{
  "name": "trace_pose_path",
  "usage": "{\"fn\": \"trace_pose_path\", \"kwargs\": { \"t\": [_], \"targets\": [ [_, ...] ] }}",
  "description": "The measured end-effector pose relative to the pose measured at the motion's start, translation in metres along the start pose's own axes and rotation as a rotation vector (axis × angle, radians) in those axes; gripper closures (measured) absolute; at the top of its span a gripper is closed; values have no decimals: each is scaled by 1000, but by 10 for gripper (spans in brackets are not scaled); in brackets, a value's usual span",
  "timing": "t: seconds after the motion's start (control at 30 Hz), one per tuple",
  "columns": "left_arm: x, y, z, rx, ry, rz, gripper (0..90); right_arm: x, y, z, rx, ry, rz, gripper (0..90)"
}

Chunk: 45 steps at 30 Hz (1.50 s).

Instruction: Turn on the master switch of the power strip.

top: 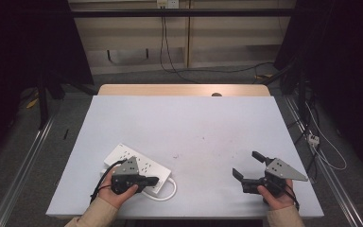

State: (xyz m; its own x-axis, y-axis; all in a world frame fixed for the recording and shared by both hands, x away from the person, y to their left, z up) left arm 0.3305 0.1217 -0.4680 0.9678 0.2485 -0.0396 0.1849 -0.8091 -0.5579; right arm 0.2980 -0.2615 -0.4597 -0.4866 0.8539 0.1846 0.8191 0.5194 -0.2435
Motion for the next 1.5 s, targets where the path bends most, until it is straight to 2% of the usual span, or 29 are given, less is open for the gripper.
{"fn": "trace_pose_path", "kwargs": {
  "t": [0.1,1.0,1.1,1.13,1.2,1.5],
  "targets": [
    [0,0,0,12,7,-2,900,0,0,0,0,1,0,33],
    [-1,0,0,18,19,-9,900,0,0,0,0,-1,-1,34],
    [-1,0,0,27,29,-15,900,0,0,0,-1,-1,-1,34],
    [-2,0,0,28,29,-31,900,0,0,0,-1,-1,0,34],
    [-1,0,0,27,29,-15,900,0,0,0,0,-1,-1,34],
    [-2,1,0,24,24,-16,900,0,0,0,-2,-1,-1,34]
  ]
}}
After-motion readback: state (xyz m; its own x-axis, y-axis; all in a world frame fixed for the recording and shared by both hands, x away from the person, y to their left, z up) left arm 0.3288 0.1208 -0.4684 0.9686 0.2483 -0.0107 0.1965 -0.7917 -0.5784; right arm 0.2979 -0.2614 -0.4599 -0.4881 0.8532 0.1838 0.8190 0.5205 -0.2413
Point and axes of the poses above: each handheld gripper's, and its own axes: y roughly forward along the jaws, z roughly out of its underside, x roughly to its left, the point moved 4 cm from there along y, roughly forward along the jaws, and after that the axes turned 9 degrees about y, right-handed, at the moved point
